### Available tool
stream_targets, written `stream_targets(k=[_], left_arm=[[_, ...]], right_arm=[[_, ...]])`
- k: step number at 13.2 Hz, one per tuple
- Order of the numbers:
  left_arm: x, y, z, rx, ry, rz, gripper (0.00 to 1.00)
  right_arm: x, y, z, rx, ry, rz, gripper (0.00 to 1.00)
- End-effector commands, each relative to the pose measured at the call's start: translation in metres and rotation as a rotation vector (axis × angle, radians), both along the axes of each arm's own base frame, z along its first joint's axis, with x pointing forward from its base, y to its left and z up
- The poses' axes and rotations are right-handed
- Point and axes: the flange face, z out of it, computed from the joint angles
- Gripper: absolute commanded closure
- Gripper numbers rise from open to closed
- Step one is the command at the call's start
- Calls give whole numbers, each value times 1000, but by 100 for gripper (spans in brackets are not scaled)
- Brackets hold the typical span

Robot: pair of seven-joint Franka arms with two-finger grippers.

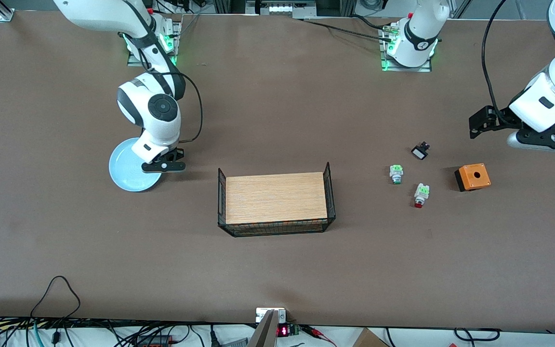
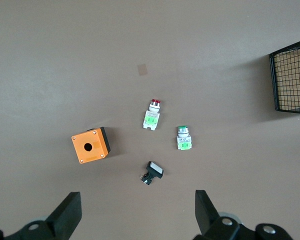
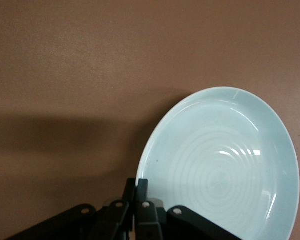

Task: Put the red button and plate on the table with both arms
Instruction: 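Carry the blue plate out of the basket beside it with the right gripper, then lower the plate onto the table and open the right gripper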

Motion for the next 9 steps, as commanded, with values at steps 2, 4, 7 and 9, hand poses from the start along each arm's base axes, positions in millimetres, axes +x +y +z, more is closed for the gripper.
stream_targets(k=[2, 4, 7, 9], left_arm=[[-6, -1, 5, -11, 0, 11, 0], [-6, -1, 5, -11, 1, 9, 0], [-6, -1, 5, -11, 1, 9, 0], [-6, -1, 5, -11, 1, 9, 0]], right_arm=[[-6, 0, -5, -3, -17, 4, 100], [-7, -1, -8, -3, -15, 0, 84], [-3, -1, -4, -1, -24, -7, 11], [10, 3, 12, 2, -45, 12, 0]])
